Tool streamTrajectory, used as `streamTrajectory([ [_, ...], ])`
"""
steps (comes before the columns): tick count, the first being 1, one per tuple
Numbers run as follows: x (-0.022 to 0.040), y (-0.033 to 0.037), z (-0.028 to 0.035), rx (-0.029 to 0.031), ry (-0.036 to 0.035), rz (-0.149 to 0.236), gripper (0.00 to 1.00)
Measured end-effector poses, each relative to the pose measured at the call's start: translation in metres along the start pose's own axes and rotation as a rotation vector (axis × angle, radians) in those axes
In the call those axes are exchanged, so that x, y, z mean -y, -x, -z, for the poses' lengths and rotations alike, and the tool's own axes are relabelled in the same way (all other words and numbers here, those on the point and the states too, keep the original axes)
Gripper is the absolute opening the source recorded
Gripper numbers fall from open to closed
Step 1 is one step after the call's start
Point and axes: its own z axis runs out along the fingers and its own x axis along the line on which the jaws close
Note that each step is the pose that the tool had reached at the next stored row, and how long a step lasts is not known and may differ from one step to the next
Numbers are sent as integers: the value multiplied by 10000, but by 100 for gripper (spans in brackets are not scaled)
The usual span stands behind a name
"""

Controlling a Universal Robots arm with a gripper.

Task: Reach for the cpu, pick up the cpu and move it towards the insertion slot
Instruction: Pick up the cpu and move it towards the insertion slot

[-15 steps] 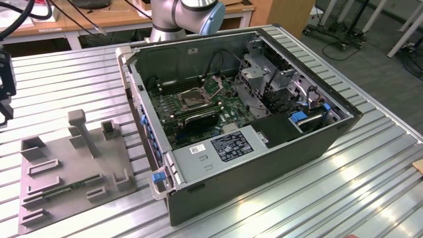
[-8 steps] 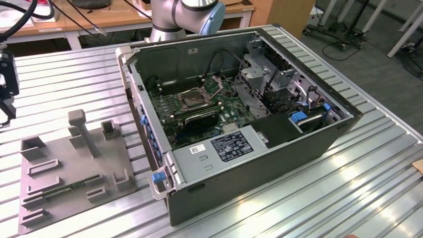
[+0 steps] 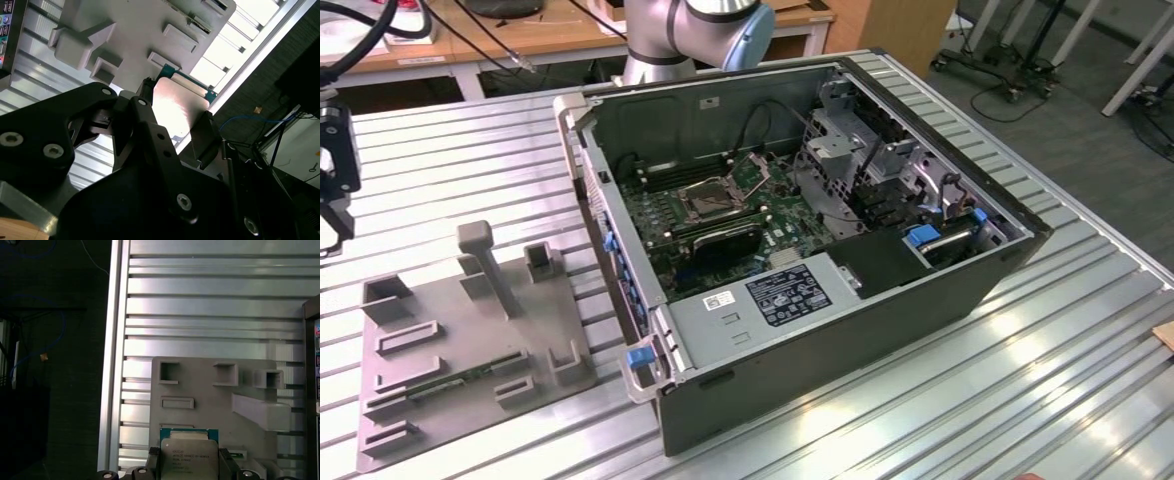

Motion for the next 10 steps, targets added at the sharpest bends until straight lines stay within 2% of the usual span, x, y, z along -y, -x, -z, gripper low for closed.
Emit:
streamTrajectory([
  [10, 1, 33, 0, 0, 0, 0, 54],
])
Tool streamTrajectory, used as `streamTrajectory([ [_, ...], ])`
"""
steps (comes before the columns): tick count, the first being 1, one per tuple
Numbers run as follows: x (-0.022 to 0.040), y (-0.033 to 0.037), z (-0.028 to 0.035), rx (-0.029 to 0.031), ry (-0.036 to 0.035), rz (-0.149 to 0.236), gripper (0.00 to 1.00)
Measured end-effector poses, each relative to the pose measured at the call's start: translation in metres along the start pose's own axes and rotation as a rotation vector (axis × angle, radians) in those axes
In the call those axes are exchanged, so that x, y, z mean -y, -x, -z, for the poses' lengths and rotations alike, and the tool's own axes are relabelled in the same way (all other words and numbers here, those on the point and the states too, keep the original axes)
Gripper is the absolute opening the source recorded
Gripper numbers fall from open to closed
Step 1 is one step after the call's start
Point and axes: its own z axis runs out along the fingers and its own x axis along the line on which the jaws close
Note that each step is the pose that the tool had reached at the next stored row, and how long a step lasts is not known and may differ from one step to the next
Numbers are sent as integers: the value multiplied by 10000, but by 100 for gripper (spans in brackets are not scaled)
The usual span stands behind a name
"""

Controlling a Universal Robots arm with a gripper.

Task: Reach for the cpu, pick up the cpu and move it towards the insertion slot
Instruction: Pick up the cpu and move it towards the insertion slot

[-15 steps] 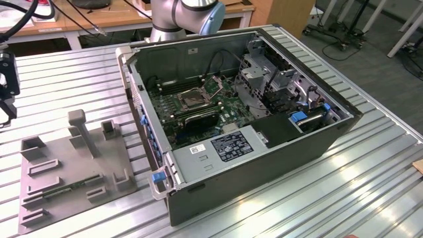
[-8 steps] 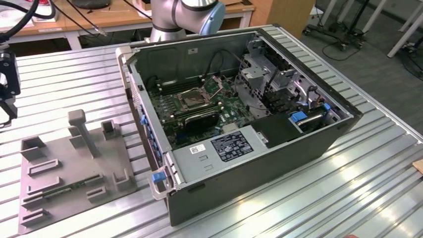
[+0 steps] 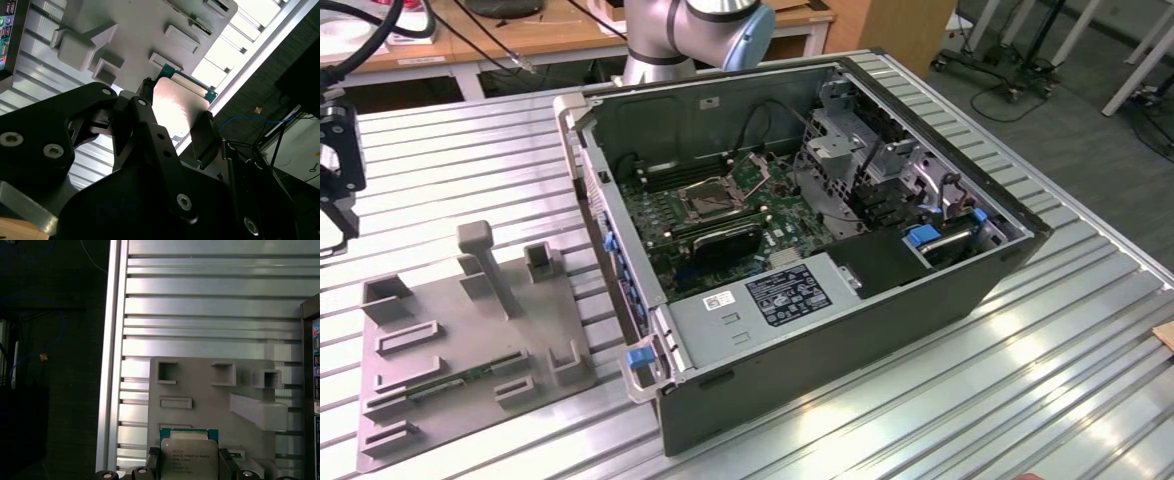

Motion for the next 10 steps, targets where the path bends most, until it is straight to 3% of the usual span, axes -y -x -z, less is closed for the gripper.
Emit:
streamTrajectory([
  [10, 1, 20, -1, 0, 1, 0, 54],
])
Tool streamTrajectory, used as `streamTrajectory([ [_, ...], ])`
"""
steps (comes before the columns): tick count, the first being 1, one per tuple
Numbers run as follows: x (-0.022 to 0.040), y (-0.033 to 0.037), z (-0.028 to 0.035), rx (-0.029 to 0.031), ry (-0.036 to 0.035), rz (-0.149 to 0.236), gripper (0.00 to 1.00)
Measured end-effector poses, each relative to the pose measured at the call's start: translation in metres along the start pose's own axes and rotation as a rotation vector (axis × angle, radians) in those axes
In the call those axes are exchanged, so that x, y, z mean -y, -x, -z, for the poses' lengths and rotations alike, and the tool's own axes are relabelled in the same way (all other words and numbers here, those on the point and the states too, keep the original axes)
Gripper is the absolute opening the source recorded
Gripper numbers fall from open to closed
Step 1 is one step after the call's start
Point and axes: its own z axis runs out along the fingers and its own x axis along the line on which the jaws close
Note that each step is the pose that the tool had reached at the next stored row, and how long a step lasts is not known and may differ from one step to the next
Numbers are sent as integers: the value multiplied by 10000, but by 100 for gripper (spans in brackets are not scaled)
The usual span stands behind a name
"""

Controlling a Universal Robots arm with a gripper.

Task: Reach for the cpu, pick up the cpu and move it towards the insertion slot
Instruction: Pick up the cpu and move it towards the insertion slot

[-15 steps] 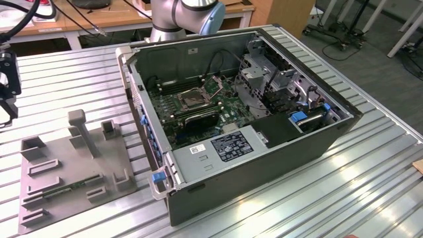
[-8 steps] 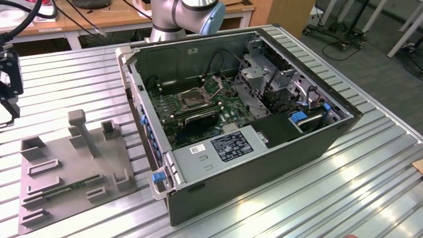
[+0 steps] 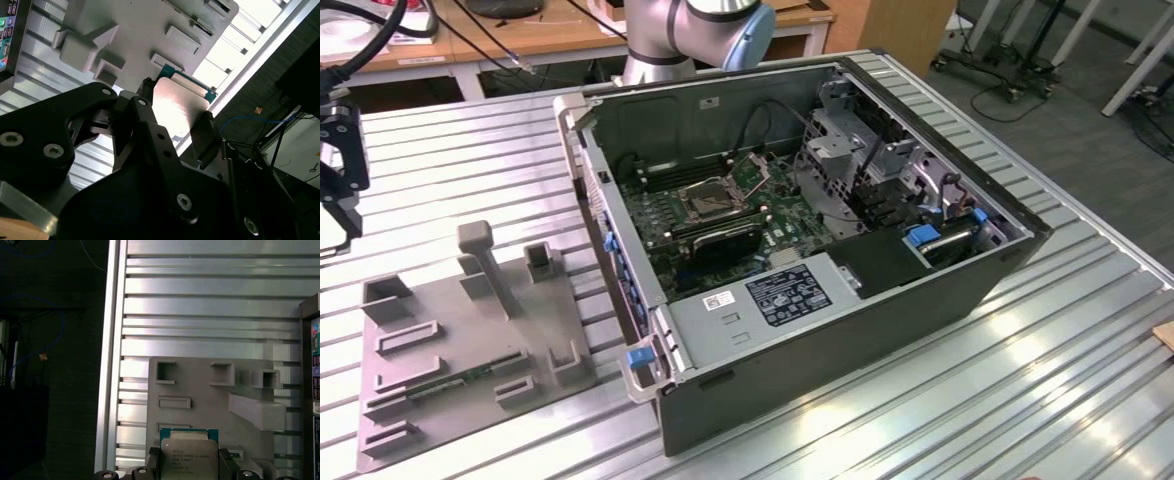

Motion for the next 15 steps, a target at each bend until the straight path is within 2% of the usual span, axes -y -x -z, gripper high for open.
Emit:
streamTrajectory([
  [15, 3, 98, -1, 0, -1, 0, 54],
])
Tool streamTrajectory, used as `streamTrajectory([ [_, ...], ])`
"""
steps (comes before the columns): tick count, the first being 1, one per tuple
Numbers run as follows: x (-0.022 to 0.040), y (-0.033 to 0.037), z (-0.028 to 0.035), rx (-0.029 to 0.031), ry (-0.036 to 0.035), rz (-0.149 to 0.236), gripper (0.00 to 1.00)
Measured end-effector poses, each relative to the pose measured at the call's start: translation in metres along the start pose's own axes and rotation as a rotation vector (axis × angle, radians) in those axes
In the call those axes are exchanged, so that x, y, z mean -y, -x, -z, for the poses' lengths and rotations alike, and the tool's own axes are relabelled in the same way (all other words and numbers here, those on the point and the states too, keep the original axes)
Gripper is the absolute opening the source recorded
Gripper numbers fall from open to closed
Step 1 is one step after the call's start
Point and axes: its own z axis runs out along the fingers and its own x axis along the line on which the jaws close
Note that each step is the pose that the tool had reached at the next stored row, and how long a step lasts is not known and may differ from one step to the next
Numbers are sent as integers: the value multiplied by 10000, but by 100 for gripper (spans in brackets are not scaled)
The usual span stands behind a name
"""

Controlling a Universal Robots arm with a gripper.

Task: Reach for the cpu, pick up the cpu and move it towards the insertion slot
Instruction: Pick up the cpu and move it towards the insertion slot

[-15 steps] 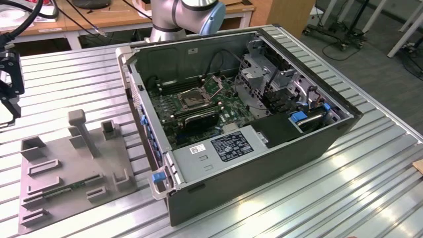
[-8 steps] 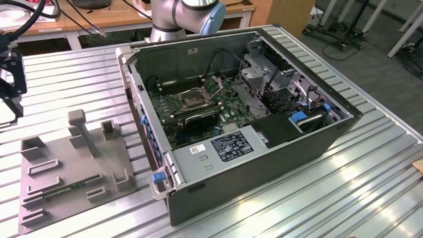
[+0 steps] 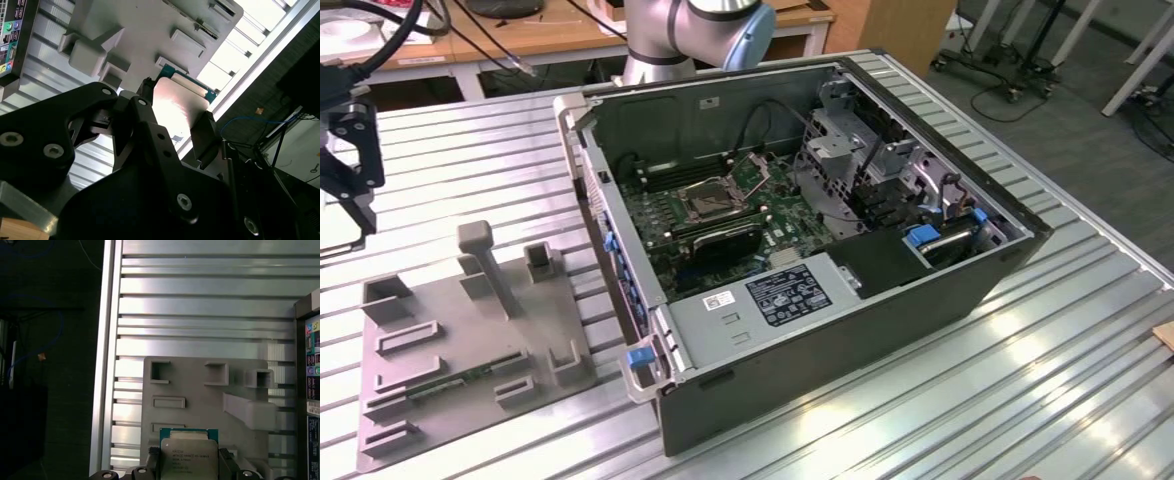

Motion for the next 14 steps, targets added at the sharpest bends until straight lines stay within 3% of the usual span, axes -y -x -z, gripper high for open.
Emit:
streamTrajectory([
  [14, 3, 106, -1, 0, 0, 0, 54],
])
